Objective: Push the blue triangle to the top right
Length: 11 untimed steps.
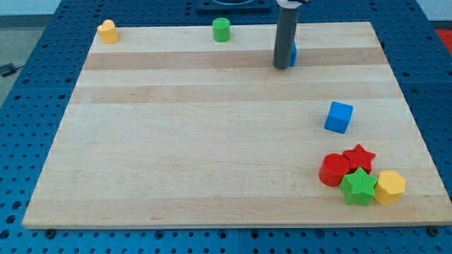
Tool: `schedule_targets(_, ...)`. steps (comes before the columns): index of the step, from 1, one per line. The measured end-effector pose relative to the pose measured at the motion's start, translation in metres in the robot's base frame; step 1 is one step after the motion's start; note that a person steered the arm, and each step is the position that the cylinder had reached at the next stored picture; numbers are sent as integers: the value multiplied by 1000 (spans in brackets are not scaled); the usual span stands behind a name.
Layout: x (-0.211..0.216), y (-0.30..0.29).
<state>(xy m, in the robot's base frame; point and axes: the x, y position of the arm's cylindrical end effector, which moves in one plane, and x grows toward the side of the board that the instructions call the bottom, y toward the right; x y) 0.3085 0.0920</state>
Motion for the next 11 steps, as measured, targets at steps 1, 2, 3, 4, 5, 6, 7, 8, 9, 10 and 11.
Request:
schedule_targets(1, -23, 1)
schedule_targets(2, -50, 7)
schedule_targets(3, -57, 26)
schedule_targets(4, -44, 36)
schedule_targets(5, -40, 41)
schedule_targets(6, -41, 68)
schedule_targets(7, -53, 78)
schedule_targets(8, -55, 56)
schedule_targets(9, -55, 21)
schedule_targets(10, -59, 36)
schedule_targets(11, -65, 61)
